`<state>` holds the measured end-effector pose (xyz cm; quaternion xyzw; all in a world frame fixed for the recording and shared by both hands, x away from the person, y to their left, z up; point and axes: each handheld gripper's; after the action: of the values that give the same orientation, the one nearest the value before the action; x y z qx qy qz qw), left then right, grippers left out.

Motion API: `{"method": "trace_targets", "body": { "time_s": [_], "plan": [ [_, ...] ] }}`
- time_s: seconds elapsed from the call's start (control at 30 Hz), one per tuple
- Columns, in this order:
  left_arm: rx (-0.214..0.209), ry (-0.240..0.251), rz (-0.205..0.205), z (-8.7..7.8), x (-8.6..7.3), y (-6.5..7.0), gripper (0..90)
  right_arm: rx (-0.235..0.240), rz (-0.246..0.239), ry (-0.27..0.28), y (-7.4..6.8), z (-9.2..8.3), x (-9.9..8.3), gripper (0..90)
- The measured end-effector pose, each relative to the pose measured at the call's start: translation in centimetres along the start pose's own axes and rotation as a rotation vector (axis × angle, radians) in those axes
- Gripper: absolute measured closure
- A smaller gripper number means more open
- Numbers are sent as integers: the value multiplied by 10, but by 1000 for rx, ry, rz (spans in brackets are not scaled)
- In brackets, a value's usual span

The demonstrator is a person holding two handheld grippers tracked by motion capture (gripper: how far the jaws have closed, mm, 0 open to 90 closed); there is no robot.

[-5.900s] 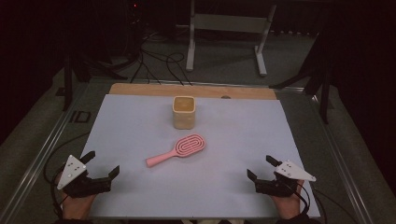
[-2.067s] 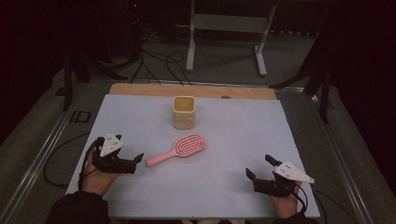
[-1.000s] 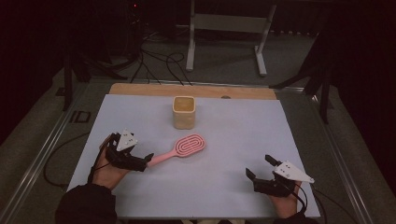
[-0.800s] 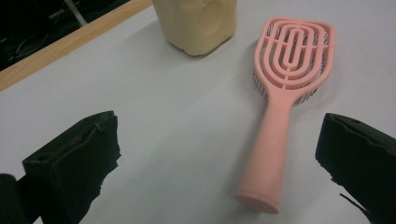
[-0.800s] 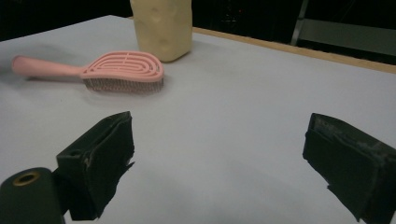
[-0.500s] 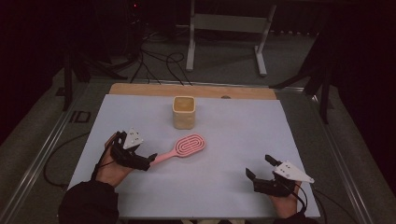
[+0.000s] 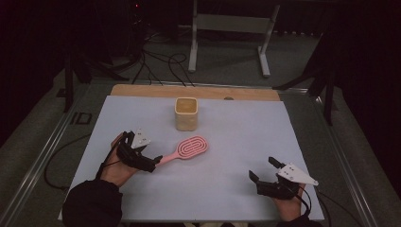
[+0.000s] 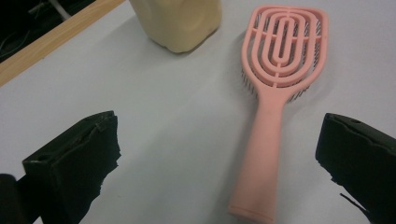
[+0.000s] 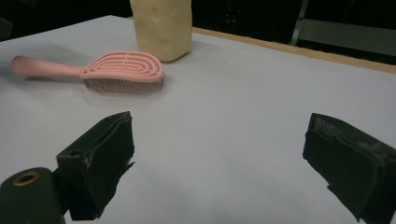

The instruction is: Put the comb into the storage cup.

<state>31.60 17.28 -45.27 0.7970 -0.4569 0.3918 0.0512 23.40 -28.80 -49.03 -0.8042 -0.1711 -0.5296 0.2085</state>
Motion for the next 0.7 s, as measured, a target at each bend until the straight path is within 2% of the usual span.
{"method": "trace_targets", "body": {
  "time_s": [0.37, 0.7],
  "plan": [
    [-32, -38, 23, 9, 6, 2, 0, 0, 1, 0, 0, 0, 0, 84],
    [-38, -50, 39, 16, 11, 3, 0, 0, 1, 0, 0, 0, 0, 84]
  ]
}}
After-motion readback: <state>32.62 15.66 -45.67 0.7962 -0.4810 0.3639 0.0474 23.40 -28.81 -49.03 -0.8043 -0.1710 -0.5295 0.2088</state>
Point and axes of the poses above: each handheld gripper's, and its own axes: z roughly forward along the jaws, x roughly out of its top, y roughly to its right, and after that the axes turned 9 degrees about z, right-handed
